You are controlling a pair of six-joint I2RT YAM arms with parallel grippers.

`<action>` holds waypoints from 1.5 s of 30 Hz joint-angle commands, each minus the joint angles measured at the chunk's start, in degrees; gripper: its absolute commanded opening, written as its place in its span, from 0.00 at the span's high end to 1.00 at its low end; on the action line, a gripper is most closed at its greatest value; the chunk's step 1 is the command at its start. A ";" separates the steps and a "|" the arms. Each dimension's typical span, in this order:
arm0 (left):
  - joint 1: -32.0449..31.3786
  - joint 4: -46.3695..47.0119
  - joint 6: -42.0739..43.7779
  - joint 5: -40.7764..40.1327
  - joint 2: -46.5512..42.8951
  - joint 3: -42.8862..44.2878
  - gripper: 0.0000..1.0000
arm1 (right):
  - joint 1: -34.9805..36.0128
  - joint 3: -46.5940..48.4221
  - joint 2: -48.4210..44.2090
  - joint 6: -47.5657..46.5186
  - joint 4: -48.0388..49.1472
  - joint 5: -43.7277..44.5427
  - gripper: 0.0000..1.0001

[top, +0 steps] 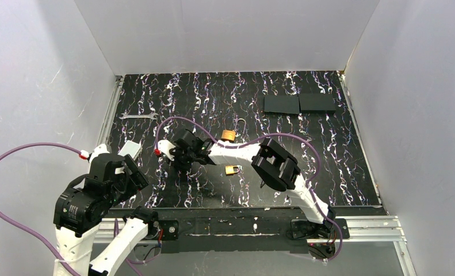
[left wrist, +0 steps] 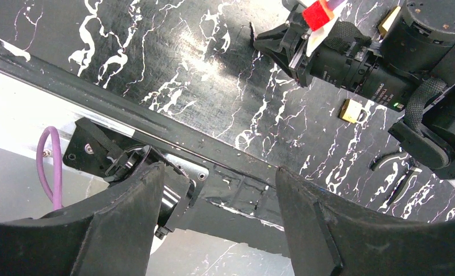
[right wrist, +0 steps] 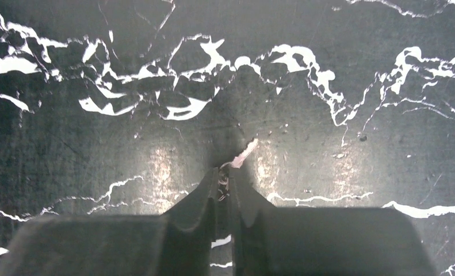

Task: Unlock with the key

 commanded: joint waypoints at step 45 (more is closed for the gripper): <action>0.23 32.41 -0.07 21.00 -1.04 1.42 0.31 | -2.72 -24.70 -45.86 37.84 24.78 5.70 0.99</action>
